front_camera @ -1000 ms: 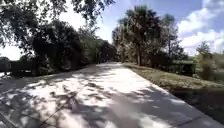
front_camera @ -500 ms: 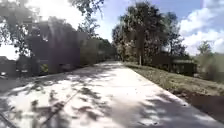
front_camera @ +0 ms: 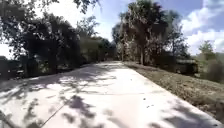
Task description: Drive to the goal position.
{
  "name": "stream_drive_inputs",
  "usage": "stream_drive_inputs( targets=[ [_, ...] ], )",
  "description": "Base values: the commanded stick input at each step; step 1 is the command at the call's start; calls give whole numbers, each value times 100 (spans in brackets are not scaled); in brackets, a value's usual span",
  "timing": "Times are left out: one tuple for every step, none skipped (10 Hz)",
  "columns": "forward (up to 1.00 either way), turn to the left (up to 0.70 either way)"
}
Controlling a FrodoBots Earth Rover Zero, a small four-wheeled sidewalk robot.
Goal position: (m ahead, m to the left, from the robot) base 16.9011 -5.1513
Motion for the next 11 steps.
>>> stream_drive_inputs(
  targets=[
    [85, 0],
    [85, 0],
    [85, 0],
    [85, 0],
    [85, 0],
    [85, 0],
    [85, 0],
    [85, 0],
    [85, 0],
    [85, 0],
    [85, 0]
  ],
)
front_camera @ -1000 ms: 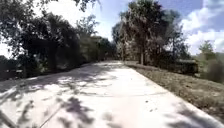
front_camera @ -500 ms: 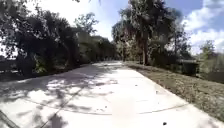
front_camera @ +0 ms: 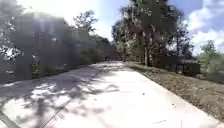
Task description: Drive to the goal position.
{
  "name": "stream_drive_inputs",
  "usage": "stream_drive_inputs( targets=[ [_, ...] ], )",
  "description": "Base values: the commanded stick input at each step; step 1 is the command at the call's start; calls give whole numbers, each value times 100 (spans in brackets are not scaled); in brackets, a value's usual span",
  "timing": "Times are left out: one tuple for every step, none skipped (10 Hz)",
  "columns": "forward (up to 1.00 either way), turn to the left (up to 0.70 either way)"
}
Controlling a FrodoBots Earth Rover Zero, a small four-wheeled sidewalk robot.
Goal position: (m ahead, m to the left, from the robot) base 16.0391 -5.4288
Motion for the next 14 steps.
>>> stream_drive_inputs(
  targets=[
    [85, 0],
    [85, 0],
    [85, 0],
    [85, 0],
    [85, 0],
    [85, 0],
    [85, 0],
    [85, 0],
    [85, 0],
    [85, 0],
    [85, 0],
    [85, 0],
    [85, 0],
    [85, 0]
  ],
)
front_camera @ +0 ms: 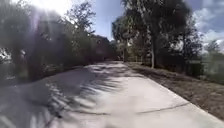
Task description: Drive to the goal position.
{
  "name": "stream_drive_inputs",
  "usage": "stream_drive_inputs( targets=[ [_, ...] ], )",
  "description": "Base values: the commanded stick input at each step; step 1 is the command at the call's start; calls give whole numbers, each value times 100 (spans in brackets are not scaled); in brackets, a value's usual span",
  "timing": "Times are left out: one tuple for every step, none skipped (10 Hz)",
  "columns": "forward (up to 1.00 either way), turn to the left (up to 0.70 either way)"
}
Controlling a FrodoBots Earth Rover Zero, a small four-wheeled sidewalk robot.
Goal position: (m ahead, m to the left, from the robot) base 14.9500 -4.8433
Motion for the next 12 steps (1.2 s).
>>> stream_drive_inputs(
  targets=[
    [85, 0],
    [85, 0],
    [85, 0],
    [85, 0],
    [85, 0],
    [85, 0],
    [85, 0],
    [85, 0],
    [85, 0],
    [85, 0],
    [85, 0],
    [85, 0]
  ],
)
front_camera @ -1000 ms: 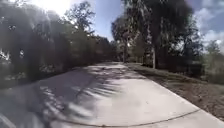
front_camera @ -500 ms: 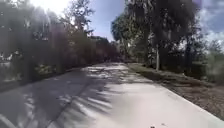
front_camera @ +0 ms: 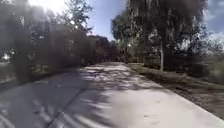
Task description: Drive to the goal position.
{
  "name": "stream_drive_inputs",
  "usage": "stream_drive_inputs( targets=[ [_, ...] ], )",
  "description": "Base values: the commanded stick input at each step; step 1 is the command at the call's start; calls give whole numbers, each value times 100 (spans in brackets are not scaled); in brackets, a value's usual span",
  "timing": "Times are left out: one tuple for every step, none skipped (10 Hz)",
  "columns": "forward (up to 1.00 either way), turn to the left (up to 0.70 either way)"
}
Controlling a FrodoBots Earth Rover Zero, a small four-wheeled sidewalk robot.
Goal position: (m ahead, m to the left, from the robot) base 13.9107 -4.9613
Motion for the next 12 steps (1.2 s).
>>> stream_drive_inputs(
  targets=[
    [85, 0],
    [85, 0],
    [85, 0],
    [85, 0],
    [85, 0],
    [85, 0],
    [85, 0],
    [85, 0],
    [85, 0],
    [85, 0],
    [85, 0],
    [85, 0]
  ],
)
